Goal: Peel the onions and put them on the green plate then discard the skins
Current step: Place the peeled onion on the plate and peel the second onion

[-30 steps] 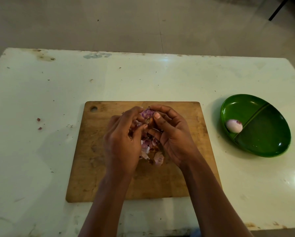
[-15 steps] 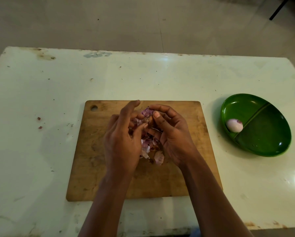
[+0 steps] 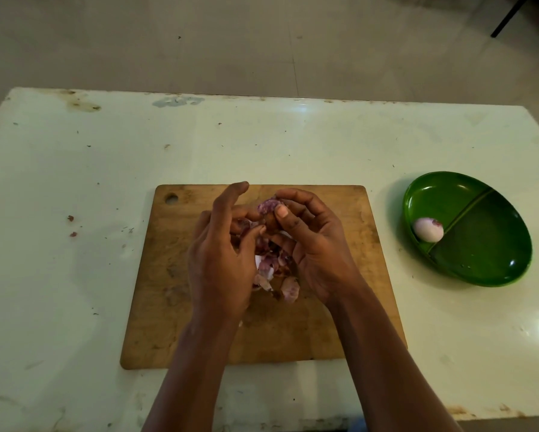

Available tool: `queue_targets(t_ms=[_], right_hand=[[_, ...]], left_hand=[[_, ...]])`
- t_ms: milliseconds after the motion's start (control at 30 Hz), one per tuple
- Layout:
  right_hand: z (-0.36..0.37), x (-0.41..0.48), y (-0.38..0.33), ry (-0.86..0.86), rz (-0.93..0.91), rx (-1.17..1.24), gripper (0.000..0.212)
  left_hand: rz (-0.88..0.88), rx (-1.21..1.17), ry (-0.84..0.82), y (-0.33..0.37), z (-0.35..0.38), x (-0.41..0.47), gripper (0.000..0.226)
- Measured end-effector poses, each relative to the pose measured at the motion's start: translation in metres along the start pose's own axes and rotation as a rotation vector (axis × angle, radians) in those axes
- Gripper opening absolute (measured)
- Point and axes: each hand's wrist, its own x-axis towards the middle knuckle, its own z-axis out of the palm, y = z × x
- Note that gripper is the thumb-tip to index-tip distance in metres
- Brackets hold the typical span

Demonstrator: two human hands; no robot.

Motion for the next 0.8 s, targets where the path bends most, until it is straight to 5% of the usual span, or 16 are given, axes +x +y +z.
queue_targets(t_ms=[300,800], right_hand=[[0.0007,-0.0001,-0.0017,-0.01,0.037,0.051,0.05],[0.0021,-0.0012,-0.005,-0.062,0.027,0.145,0.026]], left_hand=[[-0.036,-0.212,-0.03,0.0079,-0.0038,0.0015,0.059],[0.043,-0.124,-0.017,0.0046,-0.0019,0.002,0.064]])
